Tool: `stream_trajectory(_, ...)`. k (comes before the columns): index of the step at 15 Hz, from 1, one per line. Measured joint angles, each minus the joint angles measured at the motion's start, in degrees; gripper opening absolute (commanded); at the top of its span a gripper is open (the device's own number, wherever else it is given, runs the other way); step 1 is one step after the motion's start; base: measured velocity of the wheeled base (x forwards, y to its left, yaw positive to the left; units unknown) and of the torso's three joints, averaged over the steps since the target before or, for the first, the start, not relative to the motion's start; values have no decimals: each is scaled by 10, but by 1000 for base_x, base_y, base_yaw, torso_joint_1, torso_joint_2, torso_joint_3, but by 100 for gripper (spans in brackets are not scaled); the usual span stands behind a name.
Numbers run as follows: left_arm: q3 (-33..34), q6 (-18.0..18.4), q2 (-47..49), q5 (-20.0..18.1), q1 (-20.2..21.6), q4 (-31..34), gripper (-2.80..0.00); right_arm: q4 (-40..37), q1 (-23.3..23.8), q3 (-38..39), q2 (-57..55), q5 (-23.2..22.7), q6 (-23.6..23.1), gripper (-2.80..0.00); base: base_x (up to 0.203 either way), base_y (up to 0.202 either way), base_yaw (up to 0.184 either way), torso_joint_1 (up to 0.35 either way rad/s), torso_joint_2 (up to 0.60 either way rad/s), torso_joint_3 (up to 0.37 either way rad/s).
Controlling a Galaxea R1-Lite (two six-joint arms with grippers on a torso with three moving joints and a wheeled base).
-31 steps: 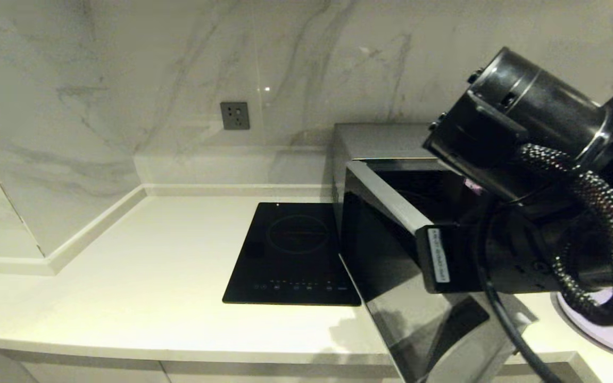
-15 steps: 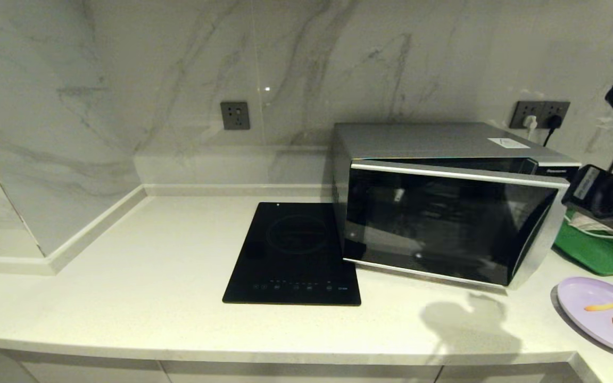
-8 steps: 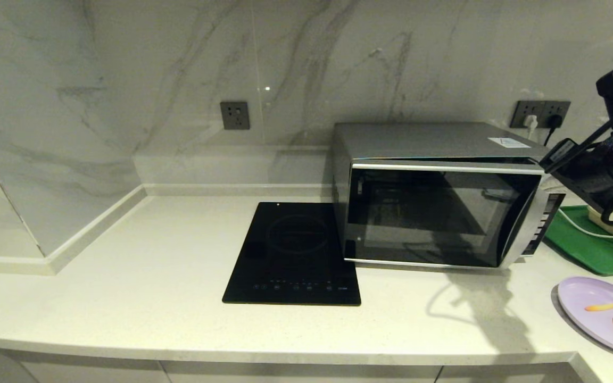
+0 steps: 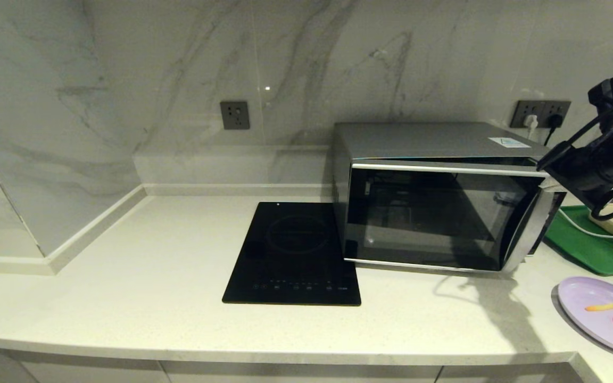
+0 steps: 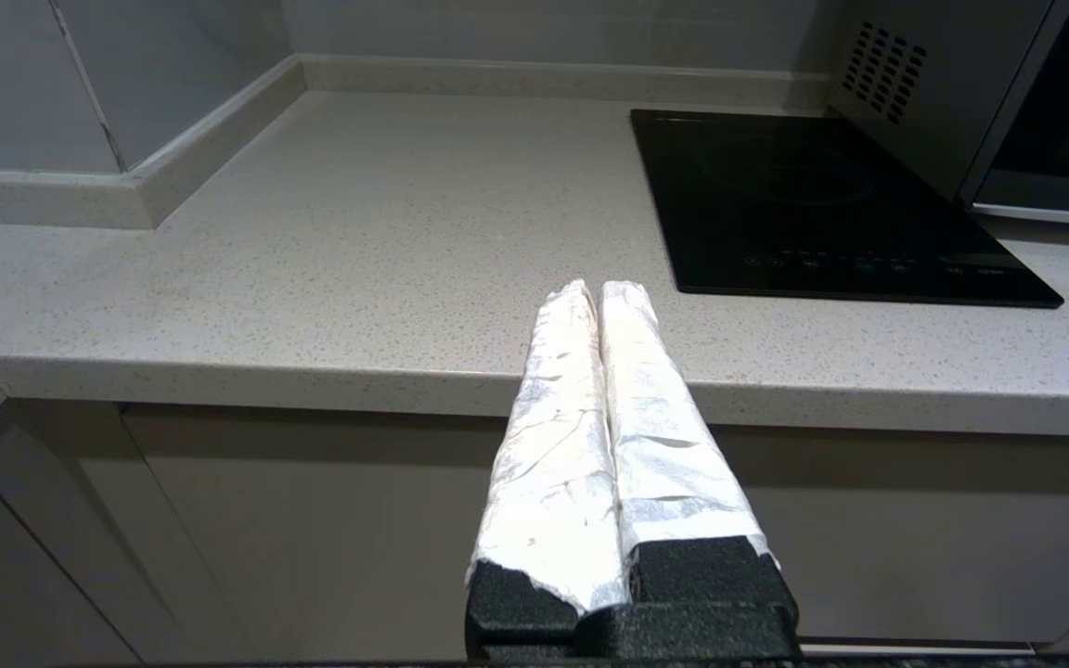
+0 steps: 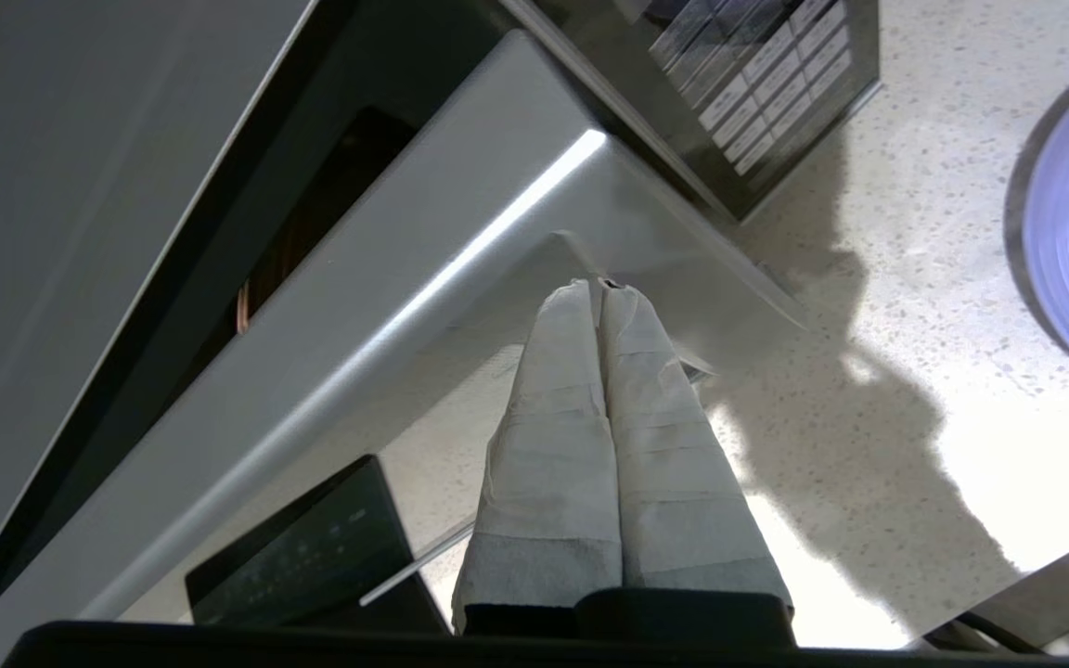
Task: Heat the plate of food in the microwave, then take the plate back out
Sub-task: Close the microwave oven
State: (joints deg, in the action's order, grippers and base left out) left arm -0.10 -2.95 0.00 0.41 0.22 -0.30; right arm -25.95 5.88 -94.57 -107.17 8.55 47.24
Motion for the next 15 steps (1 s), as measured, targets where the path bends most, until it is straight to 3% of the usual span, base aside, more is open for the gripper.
stream_trajectory(12,0,0,0,0,0,0,-280,30,7,-16,-51,-31,2,-280,0,0,0,0,0,0)
stream_trajectory(15,0,0,0,0,0,0,-280,78,7,-16,-59,-45,2,-280,0,0,0,0,0,0)
